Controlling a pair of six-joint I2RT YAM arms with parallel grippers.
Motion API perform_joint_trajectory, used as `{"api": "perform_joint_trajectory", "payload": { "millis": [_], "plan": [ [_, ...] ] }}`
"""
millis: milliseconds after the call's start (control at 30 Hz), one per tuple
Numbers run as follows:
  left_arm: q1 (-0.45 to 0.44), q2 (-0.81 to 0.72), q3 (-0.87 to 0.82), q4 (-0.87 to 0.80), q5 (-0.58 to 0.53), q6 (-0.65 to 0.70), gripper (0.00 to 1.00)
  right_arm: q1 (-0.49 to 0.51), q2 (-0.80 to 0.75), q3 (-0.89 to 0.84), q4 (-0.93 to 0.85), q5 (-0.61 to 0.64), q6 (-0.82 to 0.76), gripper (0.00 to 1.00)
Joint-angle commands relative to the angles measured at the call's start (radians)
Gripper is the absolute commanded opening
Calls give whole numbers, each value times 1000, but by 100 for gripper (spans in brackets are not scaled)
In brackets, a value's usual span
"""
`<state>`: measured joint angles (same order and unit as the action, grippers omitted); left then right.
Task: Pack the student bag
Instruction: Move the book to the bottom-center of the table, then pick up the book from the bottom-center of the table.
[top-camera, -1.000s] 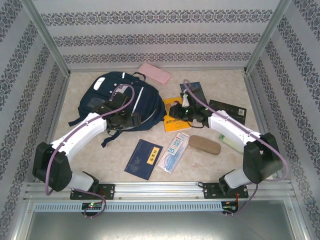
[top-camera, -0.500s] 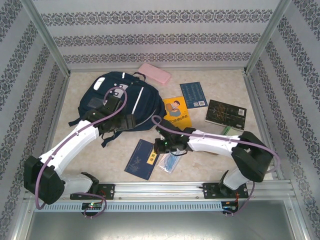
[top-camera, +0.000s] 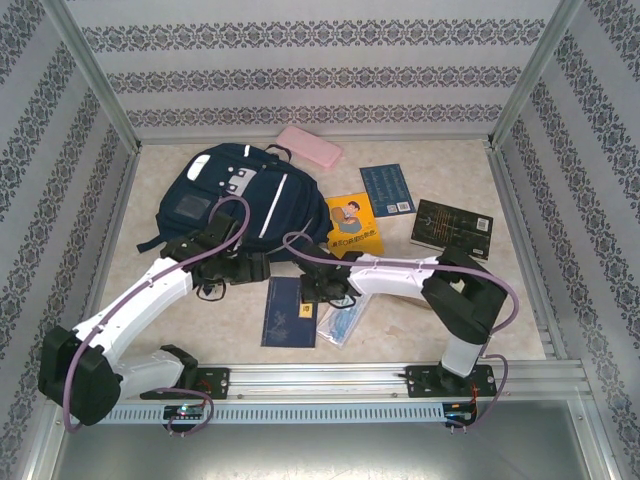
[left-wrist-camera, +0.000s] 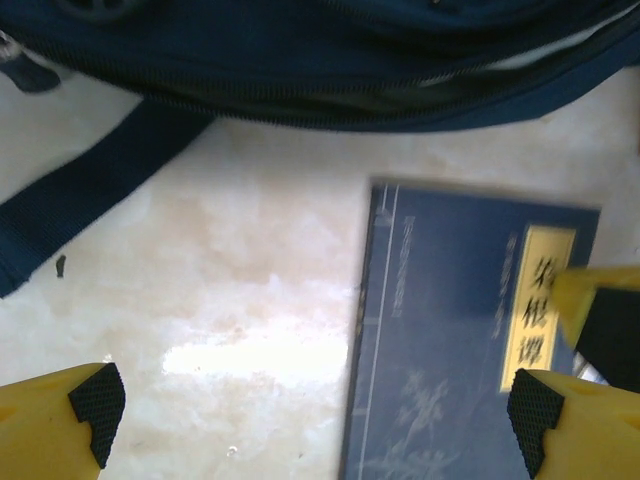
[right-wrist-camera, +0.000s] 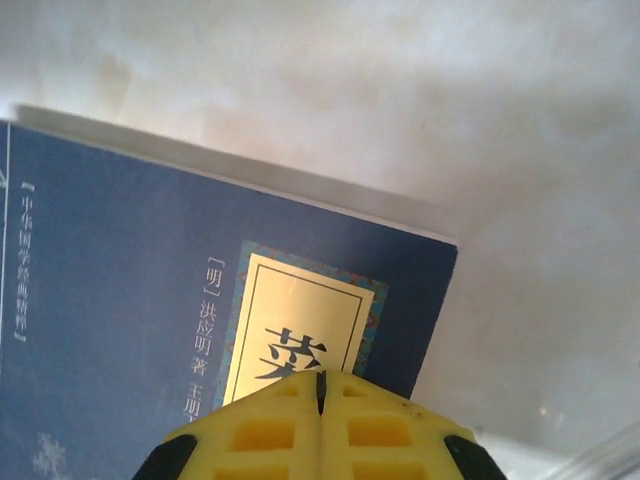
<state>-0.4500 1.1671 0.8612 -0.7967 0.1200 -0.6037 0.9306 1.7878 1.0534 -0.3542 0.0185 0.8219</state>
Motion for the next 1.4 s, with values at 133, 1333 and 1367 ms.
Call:
{"api": "perform_joint_trajectory", "payload": {
  "millis": [133, 1333, 1367],
  "plan": [
    [1, -21, -93, 108, 129, -58, 100, 6, -74, 49, -53, 130, -69, 0],
    [-15, 118, -369, 482, 404, -138, 63, 162, -26, -140, 100, 26, 224, 30],
    [-18, 126, -368, 495, 417, -142, 62, 165, -21, -133, 110, 15, 221, 29]
  ]
}}
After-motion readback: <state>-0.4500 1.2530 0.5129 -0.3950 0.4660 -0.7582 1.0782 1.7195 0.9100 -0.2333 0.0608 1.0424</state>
